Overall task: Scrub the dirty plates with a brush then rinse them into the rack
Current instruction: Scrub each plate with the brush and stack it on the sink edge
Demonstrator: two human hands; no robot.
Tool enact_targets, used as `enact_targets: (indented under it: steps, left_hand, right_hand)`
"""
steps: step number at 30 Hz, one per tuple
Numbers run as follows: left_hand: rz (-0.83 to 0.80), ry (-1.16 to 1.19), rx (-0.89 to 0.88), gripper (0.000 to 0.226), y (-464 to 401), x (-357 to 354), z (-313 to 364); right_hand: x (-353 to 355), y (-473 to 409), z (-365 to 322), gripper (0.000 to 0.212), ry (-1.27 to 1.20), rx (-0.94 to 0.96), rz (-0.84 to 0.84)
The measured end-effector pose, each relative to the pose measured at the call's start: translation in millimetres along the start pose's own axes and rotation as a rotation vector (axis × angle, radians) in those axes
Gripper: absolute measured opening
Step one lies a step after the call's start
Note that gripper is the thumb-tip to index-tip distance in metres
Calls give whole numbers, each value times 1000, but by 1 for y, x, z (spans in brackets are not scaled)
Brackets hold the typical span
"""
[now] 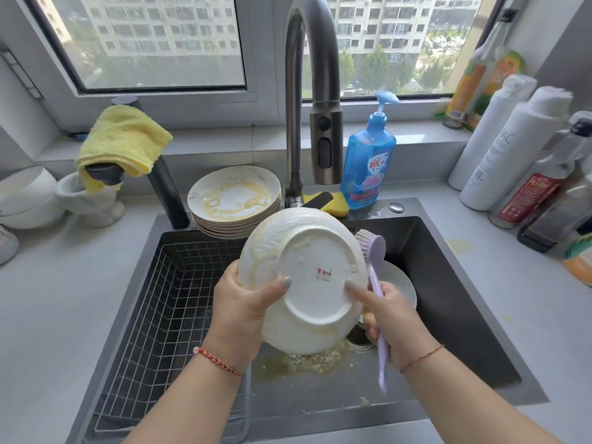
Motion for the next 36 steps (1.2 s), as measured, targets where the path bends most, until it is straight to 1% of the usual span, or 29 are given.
enact_targets:
  steps: [5,7,9,10,12,16,18,20,23,25,27,29,30,32,34,36]
  left_hand:
    - [-132,24,112,76,1,6,3]
    - [-191,-32,182,69,1,6,10]
    - [-233,-113,250,60,1,5,15]
    - [-250,-152,276,59,1,5,17]
    - [-285,-204,308,56,0,3,20]
    - [-333,-255,299,51,-1,1,26]
    - [-343,-297,274,54,-4,1,30]
    - [-342,-369,244,62,-6,0,35]
    - [-276,-485,187,70,-6,-2,39]
    - [-209,-561,141,70,-5,-4,41]
    - [-156,-635,85,64,-4,-5,42]
    - [-94,-670,21,56,-2,-6,42]
    - [-60,-677,-14,53,-1,-5,42]
    - [7,-698,-69,50,-2,-1,43]
    - [47,-712,-104,48,-3,2,43]
    - [44,-733,-120,50,-4,1,43]
  right_hand:
    - [15,-4,-11,63,170,58,-65]
    - [22,-6,-20,51,258,61,-88]
    - [26,-8,-33,37,415,66,-126]
    - [27,-9,-39,34,501,72,-153]
    - [27,-10,-47,37,618,82,-207]
    - [26,-10,-56,41,705,125,-240]
    - [25,-10,-58,45,728,140,-237]
    - [25,-9,-58,48,749,155,-239]
    - [23,-6,-59,54,762,181,-236]
    - [21,-3,-61,53,765,216,-186]
    - [20,0,-59,40,732,272,-97]
    - [22,2,-53,26,614,292,10]
    - [24,5,-48,23,533,274,49]
    - [28,10,-35,27,395,183,68]
    - [25,16,-19,29,341,59,24]
    - [19,19,-6,31,295,-9,-16]
Point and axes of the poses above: each hand's wrist, its own y-axis away from the middle knuckle, its own x-axis out of the back of the hand, z = x × y, the point moved 1 cm from there along -y, towards the middle knuckle, and after that the axes turned 5 degrees about -z, right-handed, at the moved point
